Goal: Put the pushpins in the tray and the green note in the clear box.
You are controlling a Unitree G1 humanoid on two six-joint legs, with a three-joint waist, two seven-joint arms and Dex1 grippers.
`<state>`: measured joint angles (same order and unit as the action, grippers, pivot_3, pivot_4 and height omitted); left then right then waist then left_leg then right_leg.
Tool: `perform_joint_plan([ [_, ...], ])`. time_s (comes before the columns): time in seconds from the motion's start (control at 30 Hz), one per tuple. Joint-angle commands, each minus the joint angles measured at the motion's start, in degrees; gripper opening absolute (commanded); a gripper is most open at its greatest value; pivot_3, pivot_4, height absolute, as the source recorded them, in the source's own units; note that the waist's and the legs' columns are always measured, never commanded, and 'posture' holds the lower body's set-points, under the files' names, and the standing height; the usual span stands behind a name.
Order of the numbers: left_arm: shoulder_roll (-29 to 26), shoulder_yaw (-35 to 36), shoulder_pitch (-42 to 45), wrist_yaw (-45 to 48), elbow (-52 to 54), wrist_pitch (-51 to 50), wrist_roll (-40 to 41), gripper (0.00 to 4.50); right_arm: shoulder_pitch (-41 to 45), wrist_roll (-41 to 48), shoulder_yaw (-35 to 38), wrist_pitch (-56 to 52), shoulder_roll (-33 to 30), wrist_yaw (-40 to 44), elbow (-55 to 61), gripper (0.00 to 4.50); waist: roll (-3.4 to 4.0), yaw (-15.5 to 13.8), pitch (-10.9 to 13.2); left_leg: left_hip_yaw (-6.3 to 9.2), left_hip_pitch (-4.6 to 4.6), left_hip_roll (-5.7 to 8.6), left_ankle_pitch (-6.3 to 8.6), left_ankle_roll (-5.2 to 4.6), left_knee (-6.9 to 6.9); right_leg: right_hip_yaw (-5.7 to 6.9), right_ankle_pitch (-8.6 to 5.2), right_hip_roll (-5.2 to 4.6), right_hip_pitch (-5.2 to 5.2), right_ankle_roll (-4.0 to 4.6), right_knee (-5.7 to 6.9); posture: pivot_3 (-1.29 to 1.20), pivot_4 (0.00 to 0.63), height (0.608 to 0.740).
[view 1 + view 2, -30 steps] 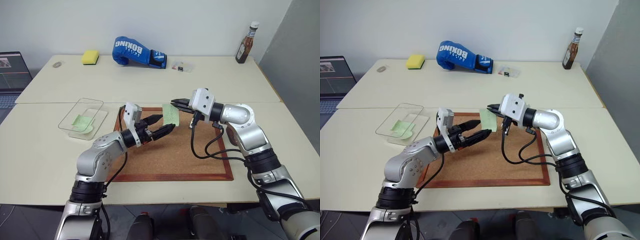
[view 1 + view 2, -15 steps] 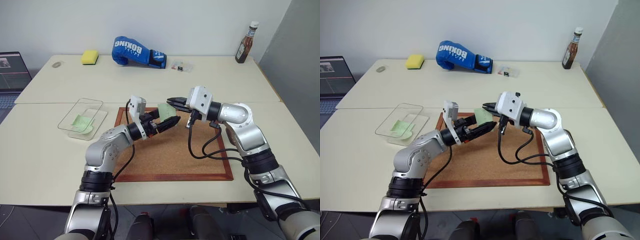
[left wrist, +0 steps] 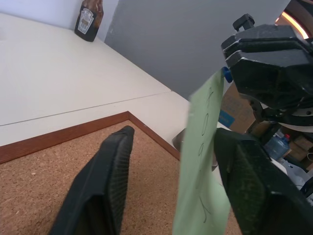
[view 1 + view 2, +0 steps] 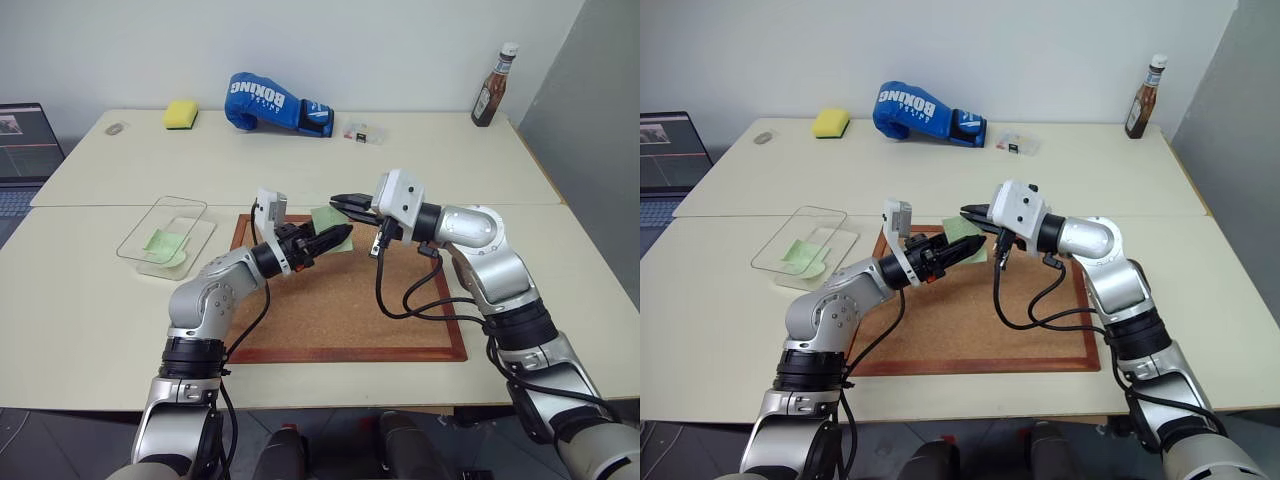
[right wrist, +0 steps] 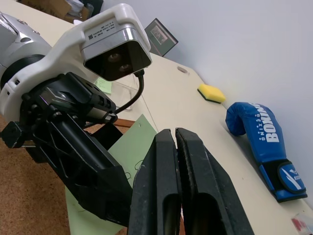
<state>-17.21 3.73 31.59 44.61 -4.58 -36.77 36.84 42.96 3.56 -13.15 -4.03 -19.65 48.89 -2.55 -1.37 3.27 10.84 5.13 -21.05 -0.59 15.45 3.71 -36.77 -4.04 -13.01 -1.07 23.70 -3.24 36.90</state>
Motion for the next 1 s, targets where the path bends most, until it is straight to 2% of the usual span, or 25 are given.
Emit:
perform_joint_plan([
  [0.03, 0.20, -0.09, 0.35, 0.54, 1.29, 0.65, -0.01, 1.77, -0.12, 1.26, 0.18, -0.31, 0.57, -0.01, 2.89, 0.00, 0.00, 0.01, 0.00, 0.00, 0.00, 0.00, 0.00, 0.00, 0.00, 0.00, 0.00, 0.00, 0.00, 0.00, 0.00, 0.00, 0.150, 0.740],
  [0.33, 0.47, -0.14, 0.96, 0.15, 0.20, 1.06, -0.73, 0.03, -0.48, 1.47, 0.12, -1.33, 0.80, -0.40, 4.28, 0.00, 0.00, 0.00, 0.00, 0.00, 0.00, 0.00, 0.00, 0.00, 0.00, 0.00, 0.00, 0.00, 0.00, 0.00, 0.00, 0.00, 0.150, 0.740],
  [0.77, 0.98, 0.62, 1.77, -2.44, -1.42, 0.99, -2.16, 0.03, -0.80, 1.41, 0.46, -1.75, 0.52, -0.71, 4.50, 0.00, 0.00, 0.00, 0.00, 0.00, 0.00, 0.00, 0.00, 0.00, 0.00, 0.00, 0.00, 0.00, 0.00, 0.00, 0.00, 0.00, 0.150, 0.740],
  [1.0, 1.46, 4.55, 1.43, -6.36, -4.05, -3.08, 0.73, 0.03, -0.84, 1.21, 0.60, -1.85, 0.31, -0.99, 4.67, 0.00, 0.00, 0.01, 0.00, 0.00, 0.00, 0.00, 0.00, 0.00, 0.00, 0.00, 0.00, 0.00, 0.00, 0.00, 0.01, 0.00, 0.150, 0.740],
])
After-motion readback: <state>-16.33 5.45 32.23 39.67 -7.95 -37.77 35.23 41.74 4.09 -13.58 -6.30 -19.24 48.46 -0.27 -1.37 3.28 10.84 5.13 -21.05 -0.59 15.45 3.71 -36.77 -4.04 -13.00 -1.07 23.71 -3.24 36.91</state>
